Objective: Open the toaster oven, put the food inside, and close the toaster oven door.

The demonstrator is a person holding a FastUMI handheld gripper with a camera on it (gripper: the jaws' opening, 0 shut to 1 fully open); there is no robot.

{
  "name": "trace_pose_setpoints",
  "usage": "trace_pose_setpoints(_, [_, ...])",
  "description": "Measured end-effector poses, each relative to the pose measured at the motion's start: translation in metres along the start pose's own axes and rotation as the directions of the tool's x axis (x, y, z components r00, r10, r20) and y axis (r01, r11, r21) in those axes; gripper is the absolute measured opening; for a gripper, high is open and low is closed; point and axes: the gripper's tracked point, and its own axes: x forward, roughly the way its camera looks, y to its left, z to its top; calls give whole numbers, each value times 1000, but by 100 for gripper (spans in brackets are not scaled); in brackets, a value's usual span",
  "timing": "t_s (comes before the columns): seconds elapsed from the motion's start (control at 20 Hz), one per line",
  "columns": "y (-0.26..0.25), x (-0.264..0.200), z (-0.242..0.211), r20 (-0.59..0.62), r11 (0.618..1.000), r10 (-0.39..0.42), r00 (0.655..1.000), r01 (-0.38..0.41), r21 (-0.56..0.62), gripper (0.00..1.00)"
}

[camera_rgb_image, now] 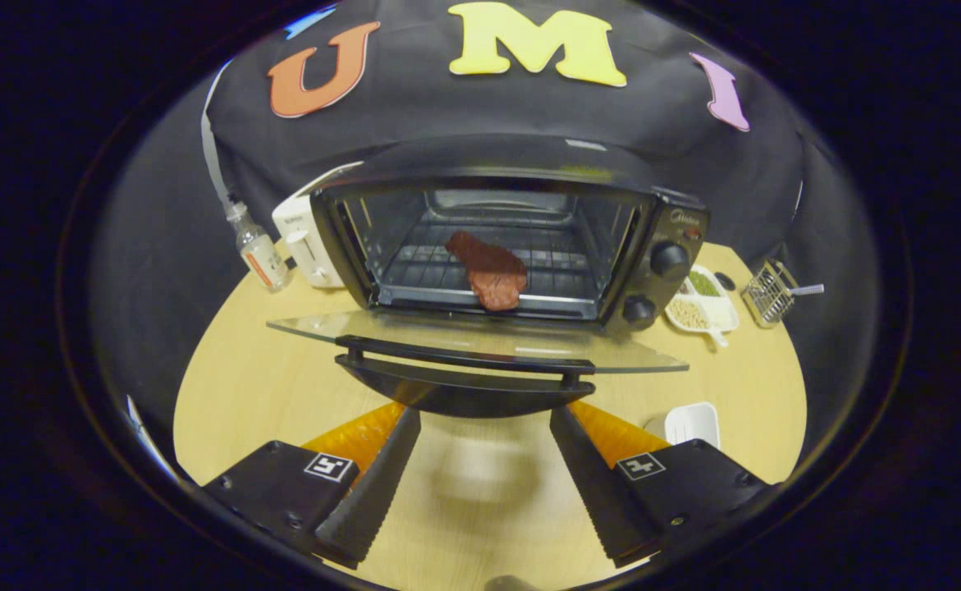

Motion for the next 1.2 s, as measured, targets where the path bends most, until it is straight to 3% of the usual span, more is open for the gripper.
trace_pose_setpoints(0.2, [-7, -10, 42, 136, 997, -21, 991, 32, -74, 100])
trace_pose_setpoints(0.45, [-13, -22, 29, 112, 1000, 3, 994, -1, -15, 100])
trace_pose_setpoints(0.7, [-46, -53, 35, 166, 999, -26, 986, 29, -13, 100])
trace_pose_setpoints(1.0, [-105, -132, 59, 302, 995, -80, 950, 95, -33, 100])
trace_pose_setpoints(1.2, [-154, -206, 90, 428, 991, -120, 896, 137, -9, 100])
